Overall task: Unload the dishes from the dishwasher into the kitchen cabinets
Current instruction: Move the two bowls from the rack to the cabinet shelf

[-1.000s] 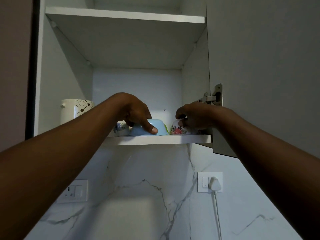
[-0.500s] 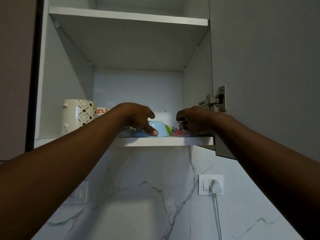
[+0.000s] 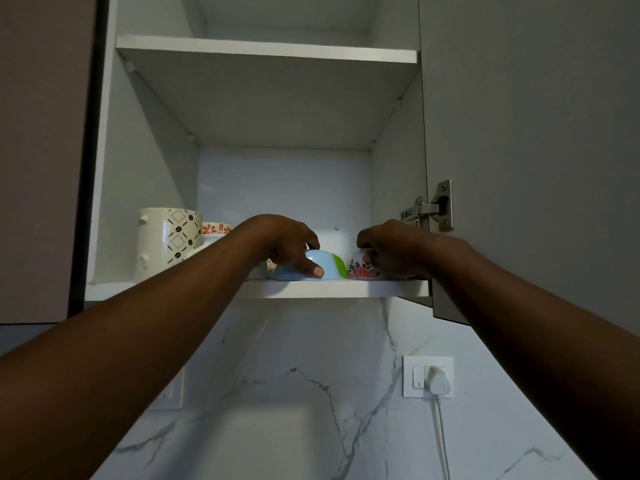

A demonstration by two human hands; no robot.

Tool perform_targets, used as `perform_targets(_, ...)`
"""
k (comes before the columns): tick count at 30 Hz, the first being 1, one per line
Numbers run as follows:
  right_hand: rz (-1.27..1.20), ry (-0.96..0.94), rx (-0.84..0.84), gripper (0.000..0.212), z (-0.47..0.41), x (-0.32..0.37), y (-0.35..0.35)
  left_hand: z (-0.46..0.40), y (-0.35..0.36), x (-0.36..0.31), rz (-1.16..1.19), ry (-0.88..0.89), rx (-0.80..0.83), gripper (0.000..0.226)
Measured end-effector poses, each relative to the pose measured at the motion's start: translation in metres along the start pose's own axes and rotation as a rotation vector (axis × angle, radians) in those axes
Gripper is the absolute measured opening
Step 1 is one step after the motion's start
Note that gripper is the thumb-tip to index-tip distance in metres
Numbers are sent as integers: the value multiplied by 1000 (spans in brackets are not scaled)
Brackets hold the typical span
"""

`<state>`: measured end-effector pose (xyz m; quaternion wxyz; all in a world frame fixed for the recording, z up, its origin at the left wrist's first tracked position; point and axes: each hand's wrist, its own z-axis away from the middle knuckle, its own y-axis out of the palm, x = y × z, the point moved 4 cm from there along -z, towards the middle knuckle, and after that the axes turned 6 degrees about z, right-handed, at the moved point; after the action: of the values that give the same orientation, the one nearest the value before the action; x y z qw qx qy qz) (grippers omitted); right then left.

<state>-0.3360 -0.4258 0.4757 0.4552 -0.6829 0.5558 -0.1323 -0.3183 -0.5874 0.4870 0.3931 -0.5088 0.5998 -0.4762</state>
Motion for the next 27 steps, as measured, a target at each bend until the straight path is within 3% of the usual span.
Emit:
perform_targets(8,-15,-10,-35,28,3,-2,2,2,10,1,-61,14,-125,68)
perform_targets(13,-38,12,-53,35,1,-2,1,9,12,2,22,19,-218,73)
perform_targets(15,-40,9,-131,37,2,1,-5,14,8,0,64,54,-331,62)
perform_targets(20,-21,-41,-384,34,8,13,-18,37,-5,8,156,56,-811,23)
perform_targets(27,-17,-101,-596,30,55,43,-36,100,0,16,67,66,-872,27)
